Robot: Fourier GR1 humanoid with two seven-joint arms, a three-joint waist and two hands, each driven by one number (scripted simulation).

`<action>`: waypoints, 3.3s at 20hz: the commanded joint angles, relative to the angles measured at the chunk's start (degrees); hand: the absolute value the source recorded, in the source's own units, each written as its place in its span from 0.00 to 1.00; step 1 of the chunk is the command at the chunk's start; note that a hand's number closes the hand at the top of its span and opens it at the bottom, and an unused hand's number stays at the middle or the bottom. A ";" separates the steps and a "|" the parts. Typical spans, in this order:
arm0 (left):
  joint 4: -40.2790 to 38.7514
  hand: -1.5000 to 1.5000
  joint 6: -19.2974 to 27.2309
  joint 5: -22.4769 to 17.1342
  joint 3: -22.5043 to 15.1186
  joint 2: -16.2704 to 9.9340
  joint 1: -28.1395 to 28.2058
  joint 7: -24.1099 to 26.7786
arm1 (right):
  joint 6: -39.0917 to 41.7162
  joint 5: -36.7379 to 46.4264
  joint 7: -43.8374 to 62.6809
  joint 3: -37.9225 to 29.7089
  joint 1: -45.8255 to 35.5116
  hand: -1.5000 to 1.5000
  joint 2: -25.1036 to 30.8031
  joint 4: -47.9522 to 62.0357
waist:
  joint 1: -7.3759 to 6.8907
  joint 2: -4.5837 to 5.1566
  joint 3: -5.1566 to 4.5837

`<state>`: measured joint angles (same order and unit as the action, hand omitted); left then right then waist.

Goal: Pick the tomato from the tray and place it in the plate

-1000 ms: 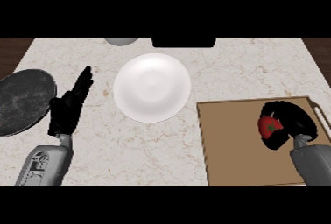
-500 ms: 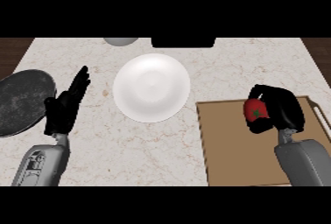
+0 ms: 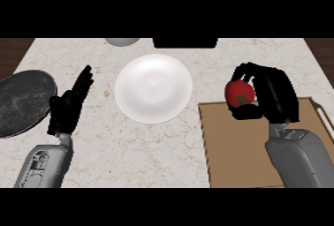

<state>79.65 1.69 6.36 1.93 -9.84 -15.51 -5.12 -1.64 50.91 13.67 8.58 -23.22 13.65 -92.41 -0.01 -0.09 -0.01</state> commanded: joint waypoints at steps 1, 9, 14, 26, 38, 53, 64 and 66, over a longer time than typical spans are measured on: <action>1.42 0.50 -0.30 0.87 -1.32 0.71 2.20 1.51 | 1.17 0.17 1.83 3.42 -3.82 1.00 -5.55 0.15 | -0.42 0.06 0.00; -3.49 0.50 0.36 0.99 0.06 1.39 -2.18 2.17 | -3.59 -2.44 0.49 -0.19 -21.63 1.00 -13.47 26.25 | -0.94 0.50 0.00; -0.07 0.50 -2.25 -0.94 1.04 -0.33 -3.33 -1.63 | -9.89 -10.67 8.06 10.31 -28.44 1.00 -13.60 34.27 | -1.67 0.41 0.00; 0.12 0.50 -1.91 1.15 -3.08 3.01 -3.87 -0.72 | -16.63 -20.34 10.50 17.36 -37.37 0.00 -13.65 60.56 | -6.20 1.58 0.01; 0.61 0.50 -2.42 0.75 -1.93 1.95 -3.32 -1.22 | -27.04 -40.86 -5.95 14.69 -33.99 0.00 -13.65 57.58 | -5.90 1.28 0.12; 1.60 0.50 -1.66 0.08 1.35 0.59 2.58 0.44 | -28.56 -51.60 -22.93 -0.09 -20.38 0.00 -5.55 50.75 | 0.09 0.00 0.03; 2.77 0.50 -3.01 -0.18 2.93 -0.83 1.89 -0.15 | -11.64 -54.15 -27.07 -6.58 -13.27 0.00 5.79 47.99 | -0.15 0.12 0.02; 1.67 0.50 -2.26 0.61 2.36 0.17 -0.20 -1.16 | -11.19 -53.79 -29.47 -7.96 -12.78 0.00 5.03 49.60 | -0.16 0.16 0.03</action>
<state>82.11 -0.20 7.15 3.34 -9.13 -14.51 -6.10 -16.54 -2.27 -12.18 3.08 -38.27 17.05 -43.68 -0.16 0.03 0.00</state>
